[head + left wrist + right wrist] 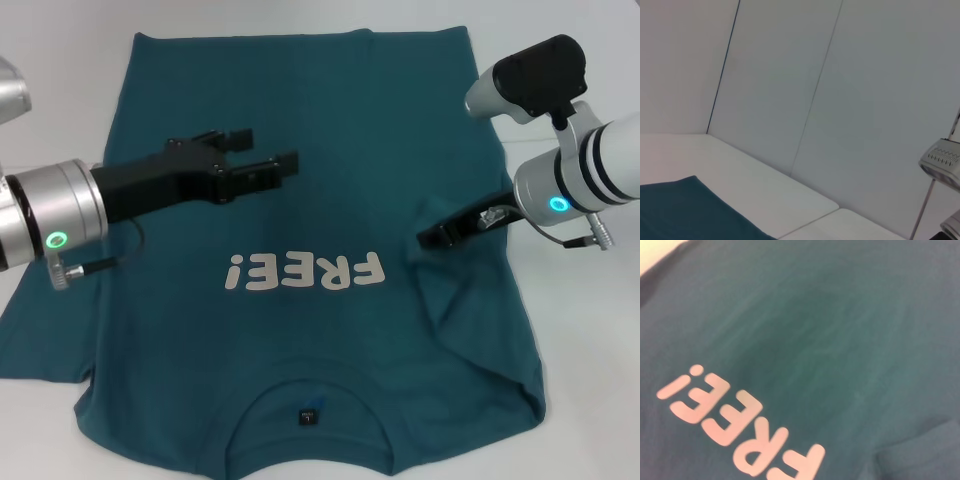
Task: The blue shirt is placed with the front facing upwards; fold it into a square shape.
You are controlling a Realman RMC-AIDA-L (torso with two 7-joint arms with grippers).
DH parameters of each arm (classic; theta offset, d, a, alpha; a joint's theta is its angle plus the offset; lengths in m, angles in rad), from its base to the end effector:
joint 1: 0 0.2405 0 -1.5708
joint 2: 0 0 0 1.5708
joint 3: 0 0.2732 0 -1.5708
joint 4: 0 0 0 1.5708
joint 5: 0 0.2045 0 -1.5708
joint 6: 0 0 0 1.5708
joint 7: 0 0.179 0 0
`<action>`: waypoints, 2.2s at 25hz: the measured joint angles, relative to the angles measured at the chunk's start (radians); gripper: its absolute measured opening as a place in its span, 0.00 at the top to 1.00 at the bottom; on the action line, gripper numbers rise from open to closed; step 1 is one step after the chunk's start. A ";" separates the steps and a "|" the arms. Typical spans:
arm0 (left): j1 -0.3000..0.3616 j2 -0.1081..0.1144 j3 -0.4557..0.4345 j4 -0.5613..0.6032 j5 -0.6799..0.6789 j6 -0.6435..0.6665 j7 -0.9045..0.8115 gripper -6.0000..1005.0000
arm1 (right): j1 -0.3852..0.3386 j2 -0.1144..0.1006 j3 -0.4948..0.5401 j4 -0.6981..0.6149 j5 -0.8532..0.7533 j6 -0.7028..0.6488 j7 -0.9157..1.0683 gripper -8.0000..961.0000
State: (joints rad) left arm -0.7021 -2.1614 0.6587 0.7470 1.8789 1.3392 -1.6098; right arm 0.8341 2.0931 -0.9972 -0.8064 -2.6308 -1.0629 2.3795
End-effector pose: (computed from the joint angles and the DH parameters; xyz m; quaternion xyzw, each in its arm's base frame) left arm -0.1747 0.4224 -0.0322 -0.8913 -0.2529 -0.3227 0.1935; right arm 0.2306 0.4610 -0.0467 -0.8800 0.3791 -0.0503 0.2816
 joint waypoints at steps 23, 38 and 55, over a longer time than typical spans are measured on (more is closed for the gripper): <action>0.004 -0.002 -0.001 -0.020 -0.027 -0.020 0.002 0.13 | -0.115 -0.019 0.028 -0.078 0.171 0.203 -0.161 0.32; 0.006 -0.001 -0.001 -0.054 -0.071 -0.076 0.003 0.13 | -0.341 -0.022 0.187 -0.027 0.919 -0.008 -1.018 0.02; 0.031 0.009 -0.001 -0.043 -0.063 -0.092 -0.010 0.13 | -0.441 -0.080 0.293 -0.001 0.762 -0.671 -1.085 0.01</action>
State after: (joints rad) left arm -0.6711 -2.1526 0.6577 0.7038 1.8158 1.2474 -1.6194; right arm 0.3932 2.0131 -0.7042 -0.8075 -1.8683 -1.7338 1.2942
